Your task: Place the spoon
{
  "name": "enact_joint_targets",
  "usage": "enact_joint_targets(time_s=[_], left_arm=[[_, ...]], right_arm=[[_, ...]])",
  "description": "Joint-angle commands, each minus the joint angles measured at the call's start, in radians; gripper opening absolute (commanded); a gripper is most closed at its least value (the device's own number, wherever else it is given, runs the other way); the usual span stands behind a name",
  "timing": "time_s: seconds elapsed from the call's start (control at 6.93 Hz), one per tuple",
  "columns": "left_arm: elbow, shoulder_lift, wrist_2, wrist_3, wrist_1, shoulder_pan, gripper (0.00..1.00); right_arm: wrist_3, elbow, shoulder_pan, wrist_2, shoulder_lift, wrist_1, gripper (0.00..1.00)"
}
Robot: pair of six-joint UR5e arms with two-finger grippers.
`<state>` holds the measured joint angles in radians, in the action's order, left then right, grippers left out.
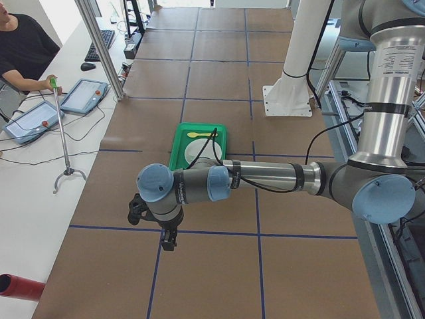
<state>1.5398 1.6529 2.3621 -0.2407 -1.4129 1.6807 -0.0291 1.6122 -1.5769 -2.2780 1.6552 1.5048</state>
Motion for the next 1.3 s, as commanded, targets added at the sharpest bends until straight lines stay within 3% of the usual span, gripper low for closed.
enact_joint_targets(time_s=[0.0,1.15], left_arm=[[-0.003,0.002,0.002,-0.002,-0.024,-0.032,1.0],[0.009,-0.01,0.0,-0.009,-0.008,-0.029,1.0]], right_arm=[[0.0,0.0,0.0,0.002,0.0,0.0,1.0],[0.0,0.0,0.0,0.0,0.0,0.0,1.0]])
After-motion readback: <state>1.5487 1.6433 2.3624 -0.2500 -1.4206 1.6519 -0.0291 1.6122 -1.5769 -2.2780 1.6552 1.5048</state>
